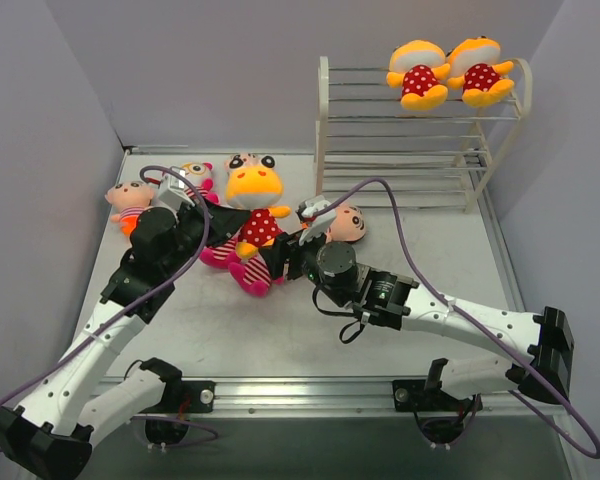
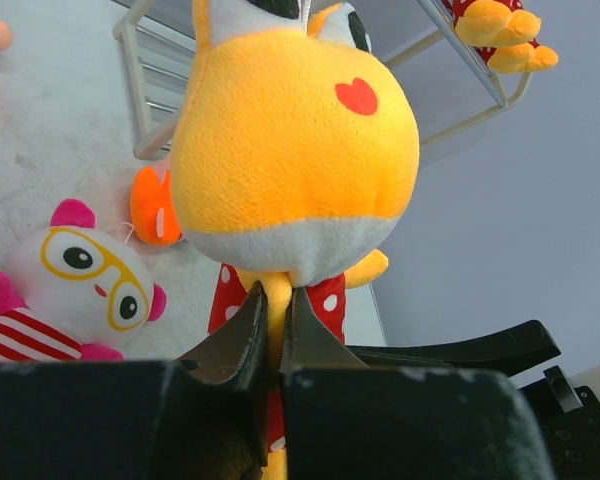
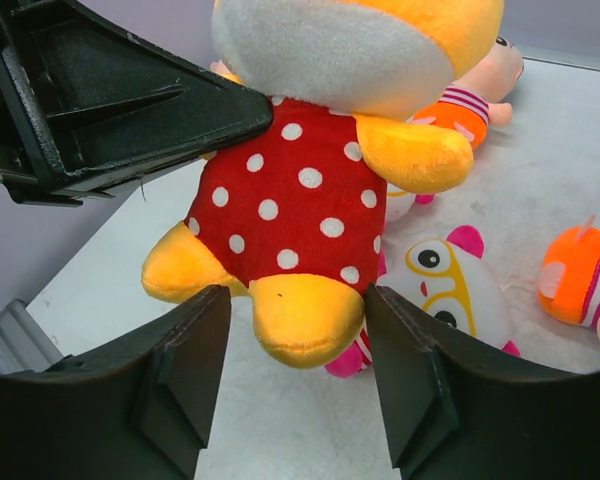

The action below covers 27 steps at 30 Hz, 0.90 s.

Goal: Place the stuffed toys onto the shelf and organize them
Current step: Pass the stuffed toy from the left arm to the right

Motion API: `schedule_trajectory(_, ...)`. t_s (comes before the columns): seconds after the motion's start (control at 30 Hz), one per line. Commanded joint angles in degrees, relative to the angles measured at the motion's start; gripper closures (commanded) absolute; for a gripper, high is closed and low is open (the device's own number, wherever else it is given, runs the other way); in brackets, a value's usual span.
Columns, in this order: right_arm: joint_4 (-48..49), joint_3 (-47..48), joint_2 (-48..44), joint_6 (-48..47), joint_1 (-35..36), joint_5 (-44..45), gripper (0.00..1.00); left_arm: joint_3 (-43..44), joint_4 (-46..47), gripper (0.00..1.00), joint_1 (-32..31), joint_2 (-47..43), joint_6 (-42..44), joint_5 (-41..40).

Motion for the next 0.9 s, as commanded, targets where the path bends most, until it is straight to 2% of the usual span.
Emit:
schedule_trajectory(0.0, 2.7, 2.2, 0.3, -0.3, 0.2, 1.1, 0.46, 0.2, 3.4, 0.97, -0.7, -1.5, -0.1, -0.2)
schedule_trajectory(0.03, 2.9, 2.0, 0.1, -0.3, 0.2, 1.1, 0.53, 0.2, 3.5, 0.97, -0.9, -1.4, -0.1, -0.4)
schedule_trajectory(0.2, 2.6, 2.0, 0.1, -0.5, 0.2, 0.9, 0.74, -0.2, 3.8, 0.97, -1.6, -1.6, -0.7, -0.5)
schedule_trajectory(0.23, 2.2, 2.0, 0.0, -0.4, 0.2, 1.0, 0.83, -0.1, 4.0, 0.97, -1.8, -1.6, -0.6, -0.5)
schedule_trajectory(0.3, 1.8, 2.0, -0.4, -0.7, 0.2, 1.0, 0.92, -0.1, 3.8, 0.97, -2.0, -1.6, -0.3, -0.5)
schedule_trajectory(0.33, 1.3, 1.9, -0.8, -0.8, 0.2, 1.2, 1.00, -0.1, 3.8, 0.95, -2.1, -1.7, -0.3, -0.7)
schedule_trajectory(0.37, 1.0, 2.0, -0.9, -1.1, 0.2, 1.3, 1.00, -0.1, 3.7, 0.92, -2.1, -1.8, -0.3, -0.7)
schedule_trajectory(0.47, -0.9, 2.5, -2.0, -2.1, 0.2, 1.3, 1.00, -0.1, 3.7, 0.65, -2.1, -2.2, 0.3, -1.0)
schedule_trajectory(0.5, -1.5, 2.8, -2.3, -2.5, 0.2, 1.3, 1.00, 0.0, 3.6, 0.59, -2.1, -2.3, 0.7, -1.0)
schedule_trajectory(0.53, -2.8, 2.9, -3.0, -3.0, 0.2, 1.3, 1.00, 0.2, 3.1, 0.47, -2.1, -2.5, 1.0, -1.5)
schedule_trajectory(0.6, -4.5, 4.2, -3.7, -4.8, 0.2, 1.3, 1.00, 0.9, 2.0, 0.36, -2.1, -2.8, 2.3, -2.2)
schedule_trajectory(0.63, -6.4, 4.6, -4.5, -5.4, 0.2, 1.3, 1.00, 1.7, 0.8, 0.27, -2.1, -3.0, 2.8, -2.8)
schedule_trajectory(0.77, -11.2, 7.1, -6.7, -9.0, 0.2, 0.9, 1.00, 3.8, -3.0, 0.13, -1.9, -3.5, 5.2, -4.5)
schedule_trajectory(0.87, -15.6, 10.2, -7.9, -11.4, -0.4, 1.0, 1.00, 5.3, -5.9, 0.09, -1.2, -3.5, 6.6, -6.7)
